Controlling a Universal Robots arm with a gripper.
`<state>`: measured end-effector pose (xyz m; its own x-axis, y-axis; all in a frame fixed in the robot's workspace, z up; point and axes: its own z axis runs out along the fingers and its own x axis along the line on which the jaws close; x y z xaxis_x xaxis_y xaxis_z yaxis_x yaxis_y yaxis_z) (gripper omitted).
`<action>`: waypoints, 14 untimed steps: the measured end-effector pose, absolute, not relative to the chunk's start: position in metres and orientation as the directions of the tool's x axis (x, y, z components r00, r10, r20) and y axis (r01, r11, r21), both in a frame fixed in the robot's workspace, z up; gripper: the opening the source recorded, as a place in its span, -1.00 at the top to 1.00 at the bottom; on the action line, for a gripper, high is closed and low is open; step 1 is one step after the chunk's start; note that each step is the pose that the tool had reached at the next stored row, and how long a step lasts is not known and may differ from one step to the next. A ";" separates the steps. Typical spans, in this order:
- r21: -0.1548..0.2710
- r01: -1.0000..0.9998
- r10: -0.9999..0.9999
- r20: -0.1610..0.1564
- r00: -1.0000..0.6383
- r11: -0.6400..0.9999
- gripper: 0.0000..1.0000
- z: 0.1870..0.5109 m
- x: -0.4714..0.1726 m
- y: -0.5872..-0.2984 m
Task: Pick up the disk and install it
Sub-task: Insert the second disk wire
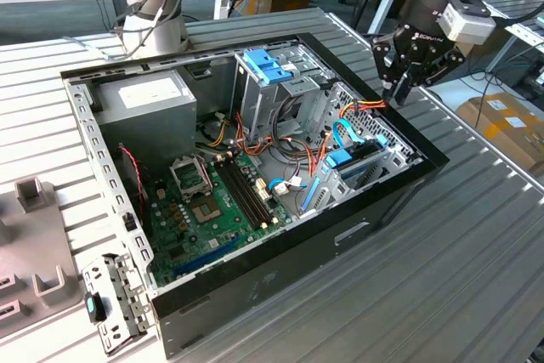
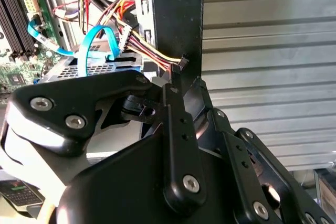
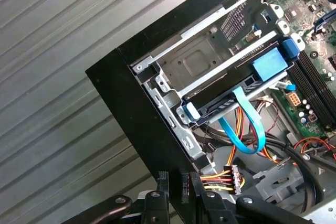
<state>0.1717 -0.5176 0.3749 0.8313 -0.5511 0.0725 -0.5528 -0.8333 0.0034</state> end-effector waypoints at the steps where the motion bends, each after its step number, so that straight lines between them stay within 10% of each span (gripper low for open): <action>1: 0.003 -0.553 -0.551 0.072 0.831 -0.833 0.41 0.375 0.171 -0.518; 14: 0.003 -0.553 -0.551 0.073 0.831 -0.833 0.41 0.366 0.171 -0.510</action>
<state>0.1711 -0.5103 0.3657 0.8312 -0.5512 0.0726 -0.5528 -0.8333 0.0034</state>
